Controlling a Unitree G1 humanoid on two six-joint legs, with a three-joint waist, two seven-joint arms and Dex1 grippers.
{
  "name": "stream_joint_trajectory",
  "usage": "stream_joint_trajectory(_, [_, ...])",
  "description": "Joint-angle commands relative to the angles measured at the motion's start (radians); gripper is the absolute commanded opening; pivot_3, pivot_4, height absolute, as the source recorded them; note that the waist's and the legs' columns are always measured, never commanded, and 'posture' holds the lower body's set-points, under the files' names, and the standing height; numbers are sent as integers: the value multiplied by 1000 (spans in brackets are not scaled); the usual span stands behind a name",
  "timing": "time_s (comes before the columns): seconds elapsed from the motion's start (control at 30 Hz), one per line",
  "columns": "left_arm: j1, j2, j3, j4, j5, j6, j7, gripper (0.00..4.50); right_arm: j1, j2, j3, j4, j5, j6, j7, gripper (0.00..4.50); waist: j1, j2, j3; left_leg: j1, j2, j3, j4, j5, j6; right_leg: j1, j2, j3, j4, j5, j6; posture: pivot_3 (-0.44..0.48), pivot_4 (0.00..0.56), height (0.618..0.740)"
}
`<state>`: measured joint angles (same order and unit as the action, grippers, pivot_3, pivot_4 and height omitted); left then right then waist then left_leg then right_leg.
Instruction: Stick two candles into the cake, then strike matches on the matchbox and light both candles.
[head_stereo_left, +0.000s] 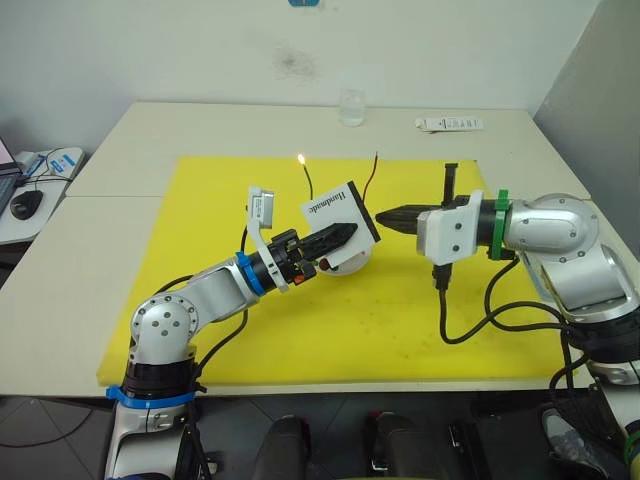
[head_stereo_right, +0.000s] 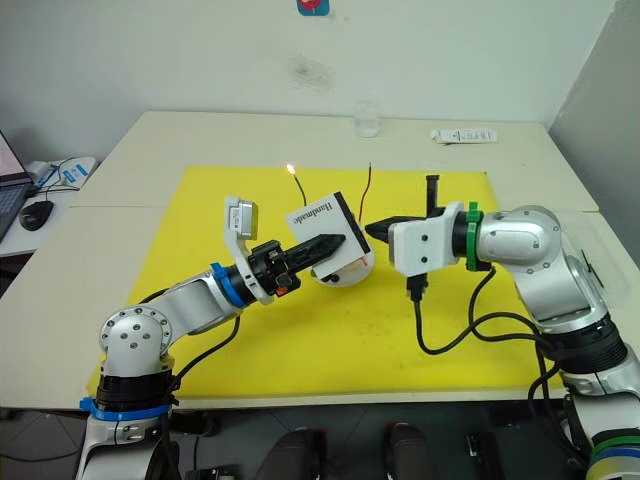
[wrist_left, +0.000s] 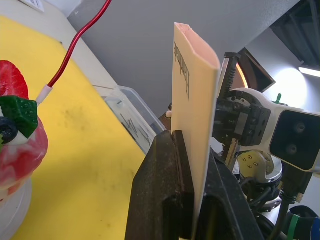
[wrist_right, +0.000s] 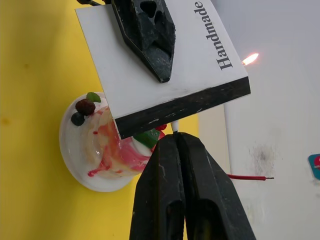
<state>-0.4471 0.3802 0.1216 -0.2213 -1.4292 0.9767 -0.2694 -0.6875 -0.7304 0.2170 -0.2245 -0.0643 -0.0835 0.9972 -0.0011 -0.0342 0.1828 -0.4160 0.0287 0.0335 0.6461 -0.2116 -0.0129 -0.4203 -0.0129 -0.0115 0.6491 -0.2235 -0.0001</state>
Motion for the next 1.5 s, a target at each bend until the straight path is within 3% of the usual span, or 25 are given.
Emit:
stream_joint_trajectory(0.03, [-7, 0, 13, -16, -5, 1, -12, 0, -16, 7, -16, -12, -3, -18, -16, 25, 0, 0, 0, 0, 0, 0, 0, 0, 0, 0, 0, 0, 0, 0, 0, 0, 150, 740])
stream_joint_trajectory(0.5, [96, 27, 26, -69, -58, 21, 14, 0, 25, -15, -53, -70, 38, -5, -11, 25, 0, 0, 0, 0, 0, 0, 0, 0, 0, 0, -1, 0, 0, 0, 0, 0, 150, 740])
stream_joint_trajectory(1.5, [83, 22, 14, -79, -69, 18, -6, 0, 40, 13, 13, -78, -12, -1, 1, 25, 1, 0, 0, 0, -1, 0, 0, 0, 0, 0, -2, 0, 0, 0, 0, 0, 150, 740])
